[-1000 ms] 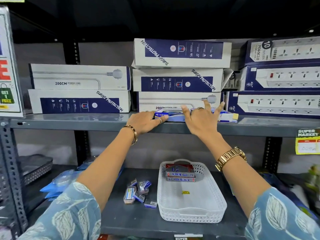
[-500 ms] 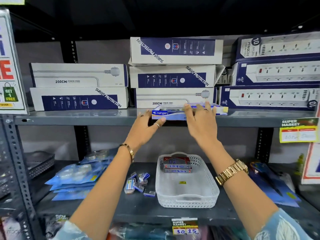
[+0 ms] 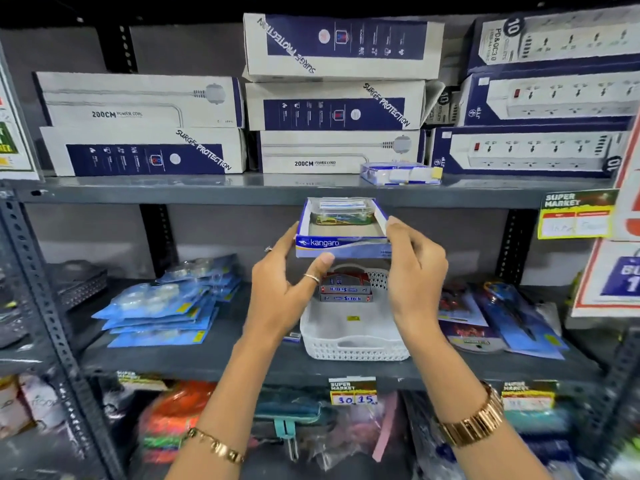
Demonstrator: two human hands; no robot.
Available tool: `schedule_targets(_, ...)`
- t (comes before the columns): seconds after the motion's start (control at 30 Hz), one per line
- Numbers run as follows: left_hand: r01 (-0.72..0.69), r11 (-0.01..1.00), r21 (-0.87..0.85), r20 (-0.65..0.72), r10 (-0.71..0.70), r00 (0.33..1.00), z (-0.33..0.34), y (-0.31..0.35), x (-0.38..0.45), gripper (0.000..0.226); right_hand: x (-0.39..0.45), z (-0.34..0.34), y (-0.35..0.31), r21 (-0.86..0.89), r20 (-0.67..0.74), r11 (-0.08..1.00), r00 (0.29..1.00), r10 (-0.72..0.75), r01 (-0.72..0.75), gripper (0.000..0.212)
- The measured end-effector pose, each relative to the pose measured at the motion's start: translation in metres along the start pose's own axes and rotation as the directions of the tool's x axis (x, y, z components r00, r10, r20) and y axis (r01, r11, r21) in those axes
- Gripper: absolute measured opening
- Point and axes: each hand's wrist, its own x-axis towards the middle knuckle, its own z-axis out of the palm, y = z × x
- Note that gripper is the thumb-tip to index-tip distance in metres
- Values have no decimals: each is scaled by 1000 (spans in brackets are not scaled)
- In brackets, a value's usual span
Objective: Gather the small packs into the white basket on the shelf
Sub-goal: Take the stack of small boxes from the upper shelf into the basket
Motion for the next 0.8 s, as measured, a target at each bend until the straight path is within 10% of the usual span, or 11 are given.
schedule_targets(0.23,159,985,63,103,-164,981,16,-38,-18,41,-6,-3,49,67,71,970,970,231,-235,26)
schedule_targets(0.43,363,930,64,254,-367,895,38,-94,-22,58,5,-2,109,49,166,812,806,568,-582,32)
schedule_targets(0.8,458,808,370,368,-580,727,73,-201,-6,52,28,19,216,-393,235,605,561,794,-692,42)
